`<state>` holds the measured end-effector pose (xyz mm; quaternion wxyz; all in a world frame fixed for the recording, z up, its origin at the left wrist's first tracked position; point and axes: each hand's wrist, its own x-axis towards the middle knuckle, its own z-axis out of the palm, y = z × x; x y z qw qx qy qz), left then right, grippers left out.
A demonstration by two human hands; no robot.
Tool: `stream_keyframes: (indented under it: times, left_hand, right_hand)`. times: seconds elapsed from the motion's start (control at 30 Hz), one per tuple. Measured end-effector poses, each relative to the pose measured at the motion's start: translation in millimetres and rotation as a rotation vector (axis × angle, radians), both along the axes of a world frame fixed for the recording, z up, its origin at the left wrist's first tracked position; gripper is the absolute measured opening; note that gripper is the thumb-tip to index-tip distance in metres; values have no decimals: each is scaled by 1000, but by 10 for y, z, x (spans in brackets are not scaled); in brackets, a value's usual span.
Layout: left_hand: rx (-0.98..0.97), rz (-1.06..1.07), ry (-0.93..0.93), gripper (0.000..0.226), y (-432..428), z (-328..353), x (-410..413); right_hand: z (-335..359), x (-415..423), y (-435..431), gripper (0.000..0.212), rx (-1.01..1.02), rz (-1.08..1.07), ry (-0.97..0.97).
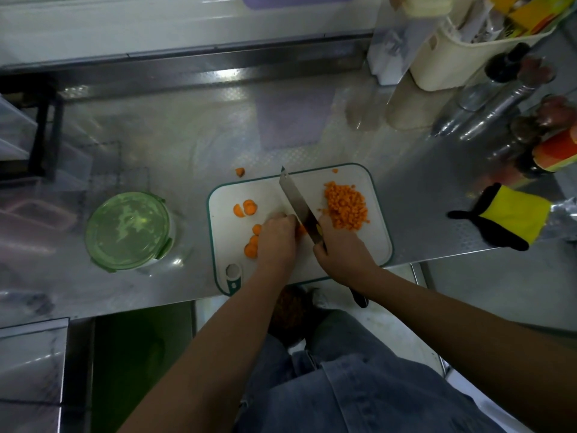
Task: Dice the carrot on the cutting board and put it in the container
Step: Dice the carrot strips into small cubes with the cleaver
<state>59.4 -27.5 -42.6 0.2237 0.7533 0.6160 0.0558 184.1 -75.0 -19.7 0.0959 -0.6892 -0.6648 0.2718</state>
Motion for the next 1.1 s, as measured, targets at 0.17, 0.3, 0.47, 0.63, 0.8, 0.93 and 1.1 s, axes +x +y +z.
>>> stream_keyframes:
  times: [0.17,0.3,0.47,0.63,0.8,0.93,1.1]
  left_hand:
    - [8,-17,14,17,-8,-28,5]
    - [10,-20,0,14,7,-114,-7]
    - [26,-56,-10,16,-18,-84,-28]
    - [32,-58,-28,18,-43,-80,-44]
    - [31,-21,-49,18,-47,-102,-43]
    - [29,4,-75,19,-48,-119,-45]
    - [15,38,-93,17,-8,-162,-39]
  right_hand:
    - [-47,-49,59,25,-26,0,10]
    - [-104,-76,84,25,-22,-3,2]
    - [-105,-40,99,32,5,-49,43]
    - [-2,-24,77,34,46,-17,37]
    - [-19,-36,29,28,10,-1,12]
    - [-45,-51,24,23,2,4,0]
    - [-116,-99,129,24,-9,15,-7]
